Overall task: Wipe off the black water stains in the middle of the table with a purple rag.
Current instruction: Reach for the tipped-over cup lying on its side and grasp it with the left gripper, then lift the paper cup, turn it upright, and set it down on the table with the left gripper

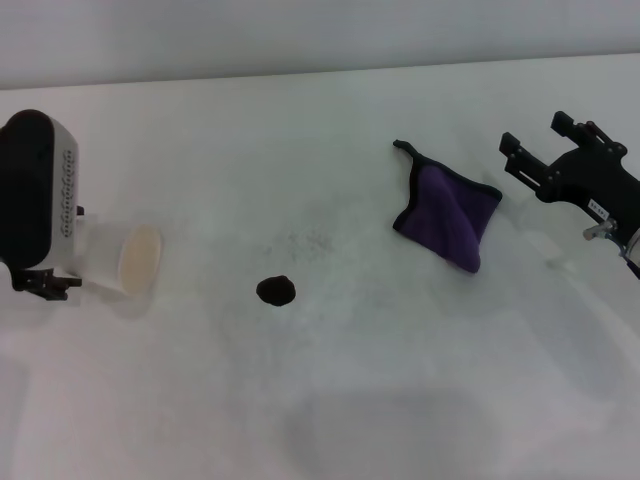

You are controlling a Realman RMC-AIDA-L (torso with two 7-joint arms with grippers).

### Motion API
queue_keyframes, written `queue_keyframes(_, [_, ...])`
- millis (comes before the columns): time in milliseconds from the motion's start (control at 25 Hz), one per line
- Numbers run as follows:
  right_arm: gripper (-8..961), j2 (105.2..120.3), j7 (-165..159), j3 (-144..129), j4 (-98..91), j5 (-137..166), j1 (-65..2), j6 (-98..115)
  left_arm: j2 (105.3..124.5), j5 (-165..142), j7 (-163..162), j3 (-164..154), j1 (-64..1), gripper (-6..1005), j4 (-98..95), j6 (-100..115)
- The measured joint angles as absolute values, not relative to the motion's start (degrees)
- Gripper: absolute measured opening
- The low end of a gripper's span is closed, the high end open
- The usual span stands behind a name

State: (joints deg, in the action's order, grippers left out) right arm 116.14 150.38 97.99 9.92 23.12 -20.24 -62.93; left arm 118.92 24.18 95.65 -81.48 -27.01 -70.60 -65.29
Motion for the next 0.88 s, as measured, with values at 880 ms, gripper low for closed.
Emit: queue_keyframes(880, [817,116.19,150.14,97.91,9.96,23.11,-20.24,-62.89,119.0,29.47,99.37,-83.15,-27.75,868,-65.88,-59.09])
